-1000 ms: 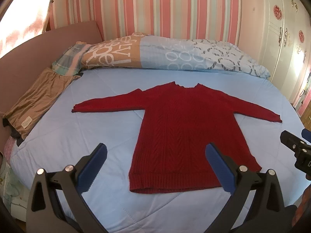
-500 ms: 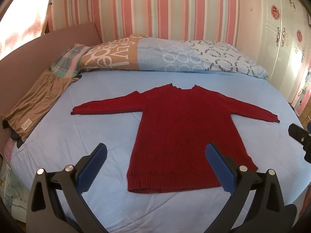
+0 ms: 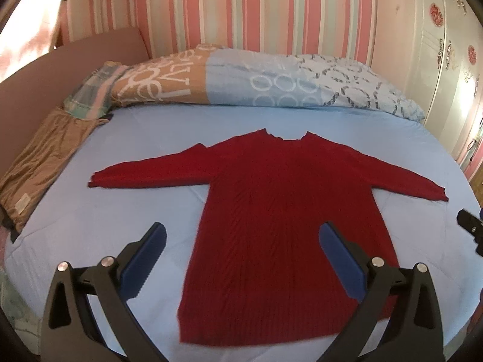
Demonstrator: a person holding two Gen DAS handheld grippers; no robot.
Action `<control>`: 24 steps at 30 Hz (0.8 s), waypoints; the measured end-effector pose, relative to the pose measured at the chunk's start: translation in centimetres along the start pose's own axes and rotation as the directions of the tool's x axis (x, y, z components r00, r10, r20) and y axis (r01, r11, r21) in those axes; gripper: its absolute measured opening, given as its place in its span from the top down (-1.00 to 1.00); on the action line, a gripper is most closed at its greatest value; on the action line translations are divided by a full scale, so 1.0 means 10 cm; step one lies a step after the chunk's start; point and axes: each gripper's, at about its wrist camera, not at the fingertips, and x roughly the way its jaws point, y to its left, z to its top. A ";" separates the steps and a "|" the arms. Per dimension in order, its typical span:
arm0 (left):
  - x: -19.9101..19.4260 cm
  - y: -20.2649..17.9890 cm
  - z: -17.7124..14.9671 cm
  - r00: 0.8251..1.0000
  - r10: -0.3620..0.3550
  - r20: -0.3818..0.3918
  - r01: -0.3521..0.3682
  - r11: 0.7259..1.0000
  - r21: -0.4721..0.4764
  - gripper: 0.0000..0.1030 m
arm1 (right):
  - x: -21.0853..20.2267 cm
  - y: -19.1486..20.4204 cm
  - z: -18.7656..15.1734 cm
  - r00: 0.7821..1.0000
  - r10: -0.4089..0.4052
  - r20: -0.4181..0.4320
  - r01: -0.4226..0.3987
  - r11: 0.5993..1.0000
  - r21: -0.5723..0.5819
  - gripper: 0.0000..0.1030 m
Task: Fold small clothes
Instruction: 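Move the right gripper to the sweater's sleeve cuff and grasp it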
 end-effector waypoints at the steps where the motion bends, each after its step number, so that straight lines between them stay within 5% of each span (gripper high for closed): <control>1: 0.11 -0.01 0.08 1.000 0.005 -0.015 -0.005 1.000 0.002 -0.97 | 0.09 -0.01 0.05 1.000 -0.006 -0.016 0.006 1.000 -0.004 -0.94; 12: 0.30 -0.28 0.89 0.984 0.048 -0.170 -0.038 0.997 0.066 -0.97 | 0.47 -0.72 0.83 0.973 -0.088 -0.214 0.098 0.995 0.033 -0.94; 16: 0.36 -0.53 1.04 0.981 0.060 -0.183 -0.044 0.995 0.093 -0.97 | 0.62 -1.30 0.91 0.979 -0.033 -0.203 0.061 0.989 0.134 -0.93; 24: 0.81 -1.19 1.06 0.986 0.045 -0.160 -0.030 0.995 0.099 -0.97 | 1.32 -2.43 0.77 0.976 -0.110 -0.187 0.136 0.982 0.132 -0.71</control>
